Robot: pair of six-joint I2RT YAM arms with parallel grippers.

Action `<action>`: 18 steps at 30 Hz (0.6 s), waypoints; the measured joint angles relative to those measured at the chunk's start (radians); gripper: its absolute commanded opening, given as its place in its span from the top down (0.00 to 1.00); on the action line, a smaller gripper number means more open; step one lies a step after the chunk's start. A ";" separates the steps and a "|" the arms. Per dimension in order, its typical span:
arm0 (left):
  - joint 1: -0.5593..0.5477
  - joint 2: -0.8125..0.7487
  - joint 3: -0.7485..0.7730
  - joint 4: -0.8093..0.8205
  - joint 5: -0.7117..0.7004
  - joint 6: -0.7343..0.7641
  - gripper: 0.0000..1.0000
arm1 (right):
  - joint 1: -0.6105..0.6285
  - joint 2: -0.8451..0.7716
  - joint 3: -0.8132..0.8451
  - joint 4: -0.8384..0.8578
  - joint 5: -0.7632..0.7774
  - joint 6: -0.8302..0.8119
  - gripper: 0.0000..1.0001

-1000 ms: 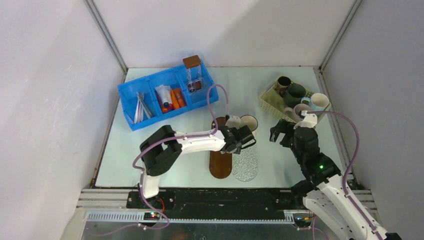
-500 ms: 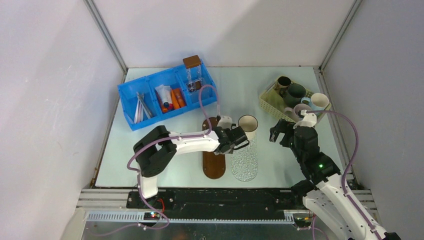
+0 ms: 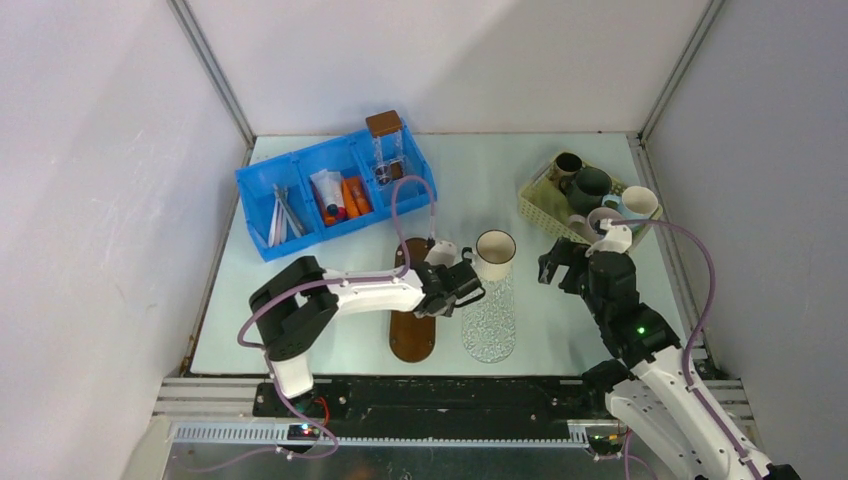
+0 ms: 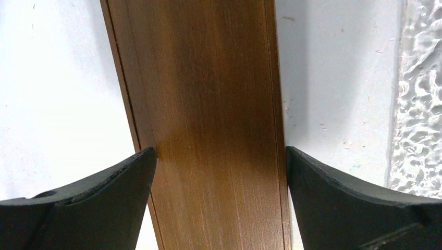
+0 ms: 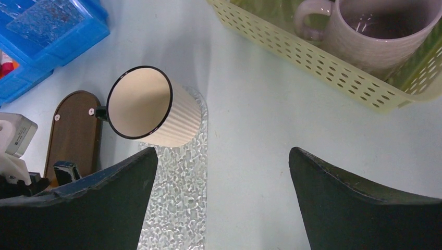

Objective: Prepare toiletry sets of a toothbrush and toothpaste on the tray
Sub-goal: Move the tray to the center of the board.

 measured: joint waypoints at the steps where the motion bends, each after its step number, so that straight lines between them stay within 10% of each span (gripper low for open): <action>1: 0.000 -0.003 -0.004 0.000 0.000 0.006 0.01 | -0.003 0.004 0.000 0.000 -0.005 -0.002 0.00; 18: 0.039 -0.354 0.068 -0.004 0.037 0.170 0.00 | -0.102 0.193 0.245 -0.069 0.001 -0.072 0.01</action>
